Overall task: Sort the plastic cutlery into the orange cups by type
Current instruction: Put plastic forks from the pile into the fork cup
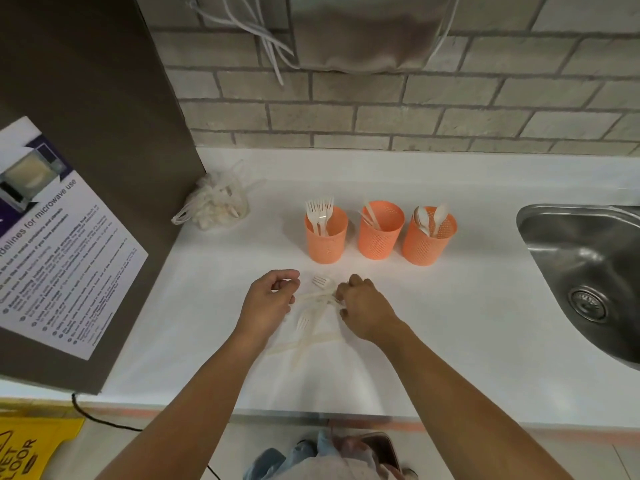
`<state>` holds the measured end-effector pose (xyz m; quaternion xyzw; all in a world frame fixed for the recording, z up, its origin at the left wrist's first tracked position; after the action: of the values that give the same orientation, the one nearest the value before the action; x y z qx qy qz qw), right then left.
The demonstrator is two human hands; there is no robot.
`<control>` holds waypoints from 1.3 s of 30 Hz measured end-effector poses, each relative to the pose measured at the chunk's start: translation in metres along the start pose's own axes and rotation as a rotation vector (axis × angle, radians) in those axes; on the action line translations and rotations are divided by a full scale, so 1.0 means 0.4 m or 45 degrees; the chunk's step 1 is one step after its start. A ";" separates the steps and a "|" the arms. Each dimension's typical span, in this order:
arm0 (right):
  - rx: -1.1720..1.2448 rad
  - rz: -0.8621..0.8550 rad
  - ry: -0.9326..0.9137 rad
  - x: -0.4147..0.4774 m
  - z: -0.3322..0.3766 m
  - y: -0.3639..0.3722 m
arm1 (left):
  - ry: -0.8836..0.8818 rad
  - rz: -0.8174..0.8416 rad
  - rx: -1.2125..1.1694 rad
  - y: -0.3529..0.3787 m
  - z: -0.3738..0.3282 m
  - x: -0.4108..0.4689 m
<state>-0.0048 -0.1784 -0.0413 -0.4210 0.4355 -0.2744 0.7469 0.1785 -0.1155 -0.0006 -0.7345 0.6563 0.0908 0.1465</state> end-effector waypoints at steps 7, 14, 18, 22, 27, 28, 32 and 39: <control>-0.299 -0.094 -0.023 -0.004 0.022 -0.018 | -0.015 0.070 0.084 0.022 0.010 0.005; 0.020 -0.147 0.105 -0.032 -0.026 -0.129 | -0.035 0.044 0.104 0.007 0.026 0.010; 0.609 -0.114 -0.085 -0.027 0.011 -0.147 | -0.056 0.086 -0.040 0.032 0.033 0.018; 0.832 0.006 -0.243 -0.026 0.100 -0.113 | -0.072 0.042 -0.160 0.049 0.034 0.025; 0.674 -0.186 -0.116 0.016 0.066 -0.102 | -0.078 -0.169 -0.344 0.013 0.033 0.018; 0.531 -0.226 -0.060 0.028 0.050 -0.097 | -0.084 -0.178 -0.378 0.008 0.033 0.016; 0.053 -0.062 0.106 0.075 0.026 -0.042 | -0.095 -0.194 -0.272 -0.010 0.044 0.008; 0.201 -0.143 0.120 0.088 0.002 -0.049 | -0.094 -0.051 0.736 -0.017 0.051 0.007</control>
<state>0.0116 -0.2153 -0.0389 -0.3712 0.4228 -0.3687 0.7399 0.1866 -0.1105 -0.0199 -0.6714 0.6344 -0.0763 0.3754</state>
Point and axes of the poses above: each hand's wrist, its own x-axis towards the middle knuckle, its own y-axis out of the palm, z = x × y, the point moved 8 cm from there along x, towards the middle knuckle, and after that the axes turned 13 degrees about z, right-handed, at the moved point
